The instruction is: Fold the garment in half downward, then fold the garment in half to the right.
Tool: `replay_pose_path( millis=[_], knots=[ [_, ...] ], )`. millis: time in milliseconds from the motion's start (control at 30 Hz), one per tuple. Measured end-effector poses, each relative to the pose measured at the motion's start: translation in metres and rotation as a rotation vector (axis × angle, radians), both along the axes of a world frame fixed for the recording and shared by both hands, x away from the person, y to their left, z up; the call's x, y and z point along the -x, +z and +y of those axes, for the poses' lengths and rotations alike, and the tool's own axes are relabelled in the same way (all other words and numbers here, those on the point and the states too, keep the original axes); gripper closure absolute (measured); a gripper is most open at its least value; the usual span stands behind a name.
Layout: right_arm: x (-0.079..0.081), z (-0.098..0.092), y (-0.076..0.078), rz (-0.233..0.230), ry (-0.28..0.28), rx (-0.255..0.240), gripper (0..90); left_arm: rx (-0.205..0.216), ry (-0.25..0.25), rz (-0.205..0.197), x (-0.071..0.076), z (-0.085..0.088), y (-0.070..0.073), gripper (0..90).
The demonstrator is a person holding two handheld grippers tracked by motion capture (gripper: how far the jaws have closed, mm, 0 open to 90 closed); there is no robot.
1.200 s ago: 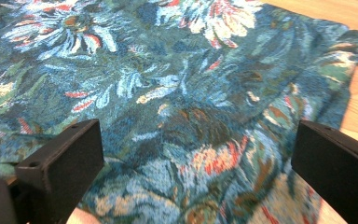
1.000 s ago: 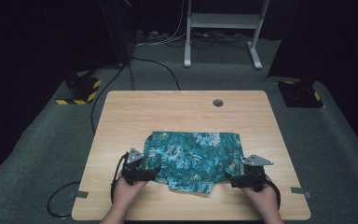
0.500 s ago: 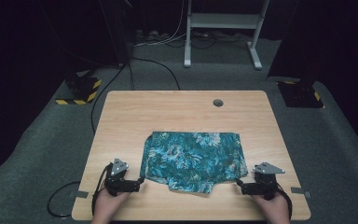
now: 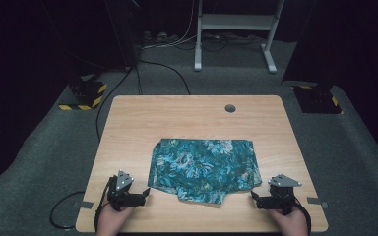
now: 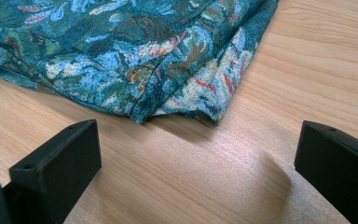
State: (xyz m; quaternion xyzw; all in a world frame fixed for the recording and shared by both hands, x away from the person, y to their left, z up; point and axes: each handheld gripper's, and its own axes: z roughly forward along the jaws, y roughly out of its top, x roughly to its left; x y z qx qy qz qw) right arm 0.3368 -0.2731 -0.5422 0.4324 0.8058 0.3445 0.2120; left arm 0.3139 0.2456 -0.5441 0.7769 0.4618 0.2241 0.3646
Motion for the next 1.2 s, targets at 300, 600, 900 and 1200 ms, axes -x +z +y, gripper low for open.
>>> replay_pose_path(
  millis=[300,600,900,1200],
  knots=[
    [0.0,0.0,0.0,0.011,0.001,-0.012,0.0,-0.029,-0.016,0.009,-0.001,-0.002,0.0,3.0],
    [0.001,-0.004,0.001,-0.001,0.002,-0.057,0.0,-0.014,-0.058,0.017,0.001,-0.001,0.0,0.5],
    [0.004,0.0,0.007,-0.058,0.027,-0.028,0.0,0.024,-0.071,0.019,-0.005,0.003,0.005,0.4],
    [0.006,0.009,0.013,-0.078,0.051,-0.033,0.0,0.101,-0.053,0.017,-0.018,0.011,0.008,0.4]
  ],
)
